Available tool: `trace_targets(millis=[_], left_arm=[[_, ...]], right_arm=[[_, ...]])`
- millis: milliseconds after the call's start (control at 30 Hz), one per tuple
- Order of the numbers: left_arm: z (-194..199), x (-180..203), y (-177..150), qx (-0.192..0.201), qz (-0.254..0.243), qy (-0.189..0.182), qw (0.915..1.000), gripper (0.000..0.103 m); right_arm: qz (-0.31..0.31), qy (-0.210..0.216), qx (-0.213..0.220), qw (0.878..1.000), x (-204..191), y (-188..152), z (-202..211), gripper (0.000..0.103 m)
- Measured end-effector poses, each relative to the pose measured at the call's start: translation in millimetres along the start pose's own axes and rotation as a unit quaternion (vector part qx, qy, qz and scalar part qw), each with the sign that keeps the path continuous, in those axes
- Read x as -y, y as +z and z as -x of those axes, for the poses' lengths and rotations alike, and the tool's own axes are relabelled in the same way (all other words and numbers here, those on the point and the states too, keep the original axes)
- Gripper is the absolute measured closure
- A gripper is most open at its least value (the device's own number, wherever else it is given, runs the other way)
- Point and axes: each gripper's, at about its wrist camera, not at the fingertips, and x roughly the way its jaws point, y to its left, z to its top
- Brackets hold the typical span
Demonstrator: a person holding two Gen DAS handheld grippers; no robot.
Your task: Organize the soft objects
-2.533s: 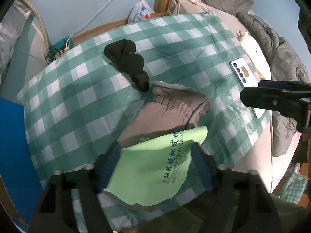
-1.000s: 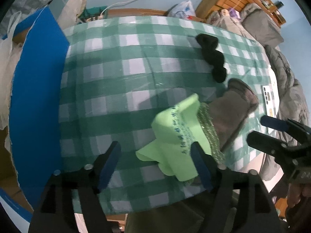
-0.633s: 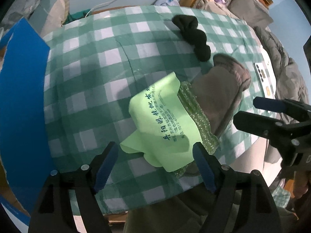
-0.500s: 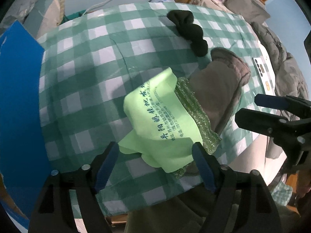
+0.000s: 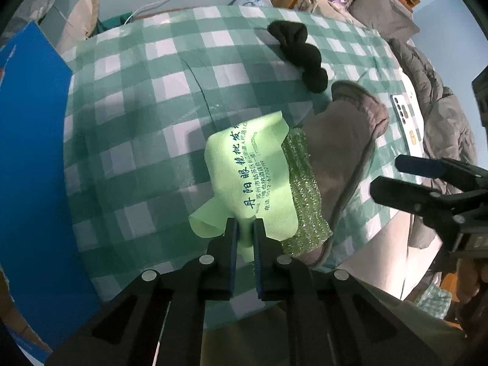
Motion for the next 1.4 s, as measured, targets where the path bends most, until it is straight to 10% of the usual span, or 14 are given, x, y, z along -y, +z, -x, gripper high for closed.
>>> trace_targets(millis=[400,600,700,967,1100,1400], left_arm=[[26.4,-16.7,2.8,0.025,0.042,-0.006,0.9988,0.094],[17.4,-13.5,3.3,0.022,0.047,0.0,0.9987,0.042],[10.8,-8.5,4.7,0.022,0.038,0.005,0.999,0.036],[-11.7,-9.5,6.2,0.001,0.049,0.008,0.9988,0.044],[-15.9,-13.0,5.8,-0.006,0.057,0.005,0.9984,0.086],[1.4,-18.9,1.2,0.01,0.07,-0.002,0.9975,0.091]], right_arm=[[0.026,0.012,-0.005,1.0,-22.7,2.6,-7.5,0.019],[0.034,0.007,-0.001,0.999,-24.7,4.9,-4.2,0.019],[0.035,0.002,0.0,0.999,-21.8,6.1,-2.3,0.019],[0.023,-0.012,0.005,1.0,-7.1,7.5,0.5,0.019],[-0.009,-0.019,0.013,1.0,10.9,9.7,1.4,0.019],[-0.094,0.036,-0.016,0.995,37.9,7.5,-21.7,0.019]])
